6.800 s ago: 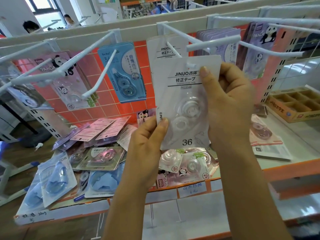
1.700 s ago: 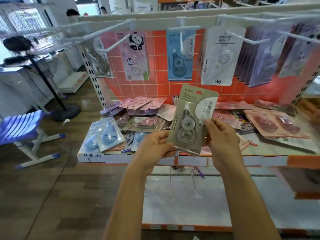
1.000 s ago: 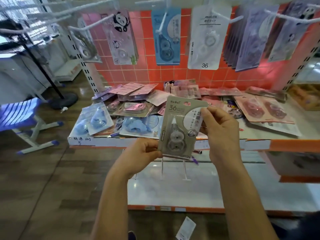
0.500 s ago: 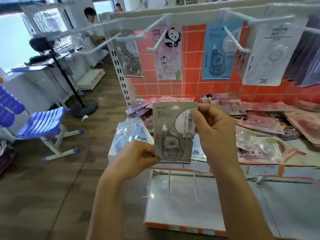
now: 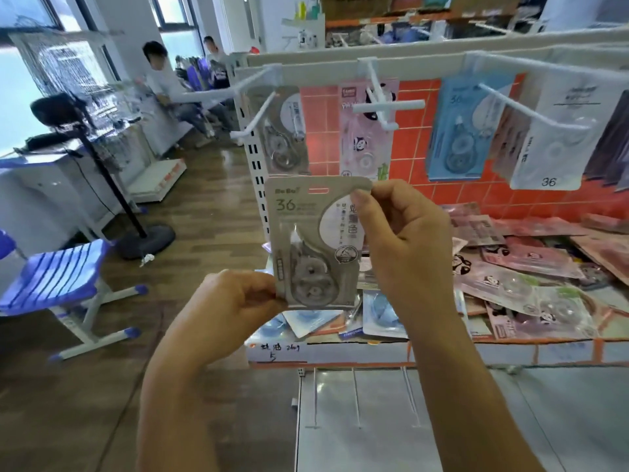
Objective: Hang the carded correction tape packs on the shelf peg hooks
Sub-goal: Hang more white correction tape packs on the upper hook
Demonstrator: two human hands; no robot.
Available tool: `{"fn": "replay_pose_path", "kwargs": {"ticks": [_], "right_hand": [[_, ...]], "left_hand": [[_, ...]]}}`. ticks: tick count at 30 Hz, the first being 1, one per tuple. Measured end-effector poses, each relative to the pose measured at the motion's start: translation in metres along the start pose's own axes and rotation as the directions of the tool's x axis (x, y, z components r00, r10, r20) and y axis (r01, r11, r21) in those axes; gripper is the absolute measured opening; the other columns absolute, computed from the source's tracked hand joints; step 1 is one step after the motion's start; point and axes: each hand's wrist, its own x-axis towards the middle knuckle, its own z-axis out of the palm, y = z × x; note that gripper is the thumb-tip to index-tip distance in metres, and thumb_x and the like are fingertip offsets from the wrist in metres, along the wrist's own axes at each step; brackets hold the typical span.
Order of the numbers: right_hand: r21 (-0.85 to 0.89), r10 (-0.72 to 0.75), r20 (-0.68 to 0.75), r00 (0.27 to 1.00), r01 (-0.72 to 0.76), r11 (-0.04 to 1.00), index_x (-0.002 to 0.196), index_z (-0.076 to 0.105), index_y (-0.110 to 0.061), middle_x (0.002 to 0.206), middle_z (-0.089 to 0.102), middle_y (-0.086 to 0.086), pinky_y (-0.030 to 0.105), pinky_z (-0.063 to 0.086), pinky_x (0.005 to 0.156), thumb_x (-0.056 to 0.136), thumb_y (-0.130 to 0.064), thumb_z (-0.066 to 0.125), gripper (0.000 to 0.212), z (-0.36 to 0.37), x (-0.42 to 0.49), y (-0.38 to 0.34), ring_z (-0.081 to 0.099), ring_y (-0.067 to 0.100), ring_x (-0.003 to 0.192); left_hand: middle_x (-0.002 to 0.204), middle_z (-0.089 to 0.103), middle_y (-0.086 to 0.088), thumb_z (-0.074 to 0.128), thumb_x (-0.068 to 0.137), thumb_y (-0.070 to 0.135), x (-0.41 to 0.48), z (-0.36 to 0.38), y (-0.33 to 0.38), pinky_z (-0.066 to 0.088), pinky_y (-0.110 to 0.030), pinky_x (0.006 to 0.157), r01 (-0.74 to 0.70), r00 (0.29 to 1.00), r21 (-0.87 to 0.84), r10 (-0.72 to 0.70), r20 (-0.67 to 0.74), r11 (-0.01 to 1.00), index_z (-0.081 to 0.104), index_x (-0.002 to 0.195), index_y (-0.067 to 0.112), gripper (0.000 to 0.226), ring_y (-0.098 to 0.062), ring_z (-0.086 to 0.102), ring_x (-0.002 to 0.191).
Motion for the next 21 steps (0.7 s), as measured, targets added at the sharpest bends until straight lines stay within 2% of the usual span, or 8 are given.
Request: {"fn": "replay_pose_path", "kwargs": {"ticks": [2,5,7,10,13,18,19,21], "right_hand": [[-0.019,-0.039,0.0,0.999,0.039,0.999,0.08,0.061,-0.03,0.061,0.059,-0.011,0.015,0.038,0.049,0.092,-0.023,0.059,0.014,0.01,0.002,-0.007,0.049,0.001,0.053],[-0.024,-0.084,-0.001,0.996,0.084,0.996,0.079,0.061,-0.027,0.059,0.059,-0.009,0.016,0.037,0.049,0.091,-0.024,0.059,0.013,0.023,0.008,-0.018,0.047,0.002,0.051],[-0.019,-0.108,0.002,0.994,0.108,0.994,0.079,0.062,-0.023,0.06,0.059,-0.006,0.018,0.038,0.047,0.092,-0.022,0.059,0.013,0.032,0.013,-0.024,0.048,0.004,0.05],[-0.025,-0.141,0.007,0.99,0.141,0.99,0.081,0.062,-0.021,0.064,0.064,0.0,0.029,0.045,0.048,0.092,-0.022,0.058,0.012,0.044,0.02,-0.032,0.055,0.015,0.053],[-0.022,-0.165,0.019,0.986,0.165,0.986,0.08,0.062,-0.019,0.064,0.063,0.0,0.021,0.042,0.047,0.093,-0.019,0.058,0.013,0.053,0.026,-0.036,0.053,0.012,0.053],[-0.052,-0.13,0.001,0.991,0.13,0.99,0.08,0.064,-0.016,0.063,0.062,-0.004,0.017,0.038,0.051,0.093,-0.02,0.058,0.015,0.063,0.034,-0.034,0.049,0.003,0.054],[-0.064,-0.12,0.001,0.993,0.12,0.991,0.08,0.065,-0.015,0.064,0.062,-0.004,0.02,0.04,0.052,0.093,-0.021,0.058,0.016,0.064,0.035,-0.032,0.05,0.003,0.055],[-0.109,-0.098,0.003,0.995,0.097,0.989,0.081,0.066,-0.014,0.066,0.064,-0.004,0.033,0.049,0.061,0.092,-0.028,0.057,0.02,0.068,0.035,-0.028,0.055,0.007,0.058]], "left_hand": [[0.082,0.072,0.022,0.072,0.082,0.013,0.0,-0.006,-0.01,0.051,-0.012,0.076,-0.016,0.996,-0.059,0.011,-0.089,0.998,0.075,0.086,0.038,0.026,0.006,0.067,0.08],[0.082,0.073,0.017,0.072,0.079,0.003,-0.002,-0.013,-0.019,0.054,-0.02,0.077,-0.052,0.985,-0.136,0.029,-0.168,0.989,0.075,0.086,0.038,0.035,-0.001,0.069,0.081],[0.082,0.073,0.017,0.071,0.079,-0.001,-0.004,-0.017,-0.022,0.054,-0.016,0.075,-0.082,0.975,-0.186,0.04,-0.221,0.979,0.075,0.086,0.036,0.038,0.0,0.069,0.079],[0.082,0.073,0.017,0.072,0.079,-0.001,-0.007,-0.022,-0.026,0.05,-0.008,0.07,-0.112,0.958,-0.249,0.038,-0.285,0.962,0.074,0.089,0.029,0.031,0.001,0.069,0.079],[0.082,0.074,0.015,0.072,0.079,-0.001,-0.008,-0.027,-0.029,0.051,-0.009,0.071,-0.128,0.941,-0.3,0.02,-0.339,0.945,0.073,0.087,0.029,0.031,-0.001,0.069,0.079],[0.082,0.074,0.018,0.072,0.078,-0.002,-0.006,-0.03,-0.032,0.05,-0.007,0.07,-0.145,0.933,-0.322,0.021,-0.36,0.936,0.072,0.086,0.032,0.035,0.001,0.069,0.079],[0.082,0.074,0.017,0.072,0.079,-0.001,-0.005,-0.03,-0.033,0.05,-0.008,0.071,-0.144,0.935,-0.323,0.021,-0.355,0.935,0.073,0.086,0.033,0.035,0.001,0.069,0.079],[0.083,0.074,0.017,0.071,0.08,0.0,-0.004,-0.031,-0.035,0.052,-0.01,0.072,-0.14,0.94,-0.327,0.022,-0.339,0.935,0.073,0.087,0.034,0.035,0.0,0.069,0.08]]}}
